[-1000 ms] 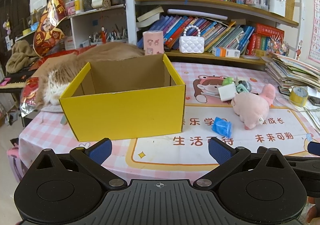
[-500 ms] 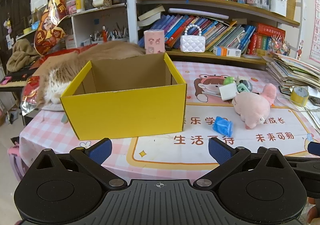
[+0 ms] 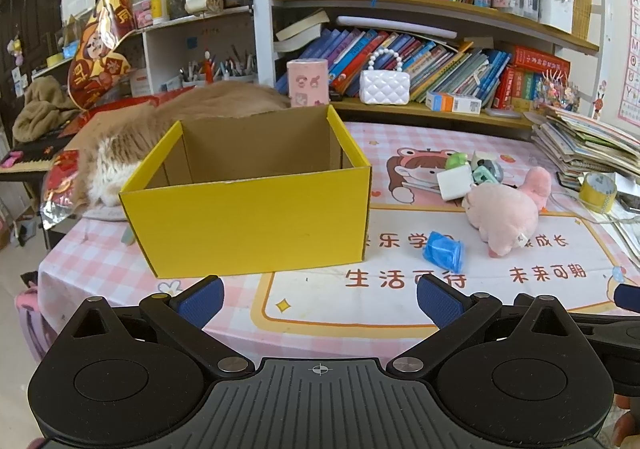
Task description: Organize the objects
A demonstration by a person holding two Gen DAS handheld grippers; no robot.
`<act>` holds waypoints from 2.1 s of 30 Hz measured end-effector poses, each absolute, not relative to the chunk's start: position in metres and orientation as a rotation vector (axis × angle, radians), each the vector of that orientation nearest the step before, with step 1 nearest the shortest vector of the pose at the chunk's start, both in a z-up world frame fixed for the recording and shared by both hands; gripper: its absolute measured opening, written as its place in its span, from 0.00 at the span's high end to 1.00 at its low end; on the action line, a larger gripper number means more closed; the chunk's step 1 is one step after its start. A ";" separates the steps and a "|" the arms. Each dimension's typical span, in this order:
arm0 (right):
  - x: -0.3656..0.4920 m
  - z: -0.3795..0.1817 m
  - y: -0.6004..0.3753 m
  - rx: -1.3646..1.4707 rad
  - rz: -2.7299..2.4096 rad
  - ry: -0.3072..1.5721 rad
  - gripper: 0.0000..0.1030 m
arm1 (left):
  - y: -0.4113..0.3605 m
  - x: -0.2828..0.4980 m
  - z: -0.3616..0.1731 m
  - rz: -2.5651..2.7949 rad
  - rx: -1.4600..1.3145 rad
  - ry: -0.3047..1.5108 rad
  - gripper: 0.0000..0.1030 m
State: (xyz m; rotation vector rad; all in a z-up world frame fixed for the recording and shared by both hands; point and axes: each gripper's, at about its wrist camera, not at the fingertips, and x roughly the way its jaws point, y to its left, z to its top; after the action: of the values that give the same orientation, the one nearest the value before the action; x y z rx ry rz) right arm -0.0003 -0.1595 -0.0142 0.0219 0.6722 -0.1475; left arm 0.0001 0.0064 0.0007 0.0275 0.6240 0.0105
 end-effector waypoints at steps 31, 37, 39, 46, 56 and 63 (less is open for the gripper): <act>-0.004 -0.013 -0.159 0.025 -0.130 0.664 0.00 | 0.010 -0.004 0.002 0.004 -0.013 0.628 0.00; -0.001 -0.014 -0.160 0.015 -0.123 0.671 0.00 | 0.010 0.001 0.000 0.024 -0.016 0.644 0.00; 0.003 -0.014 -0.161 0.011 -0.122 0.676 0.00 | 0.010 0.002 0.000 0.025 -0.018 0.644 0.00; 0.013 -0.015 -0.162 0.002 -0.127 0.696 0.00 | 0.007 0.009 0.000 0.017 -0.016 0.652 0.00; 0.030 -0.018 -0.172 0.008 -0.106 0.709 0.00 | -0.003 0.026 -0.004 0.020 -0.017 0.674 0.00; 0.049 -0.020 -0.186 0.037 -0.093 0.725 0.00 | -0.005 0.039 -0.010 0.043 -0.049 0.699 0.00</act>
State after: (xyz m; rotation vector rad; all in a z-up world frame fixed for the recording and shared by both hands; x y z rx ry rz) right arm 0.0490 -0.1857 -0.0197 0.0374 0.7248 -0.0927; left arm 0.0389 -0.0054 -0.0099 -0.0490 0.6993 0.0433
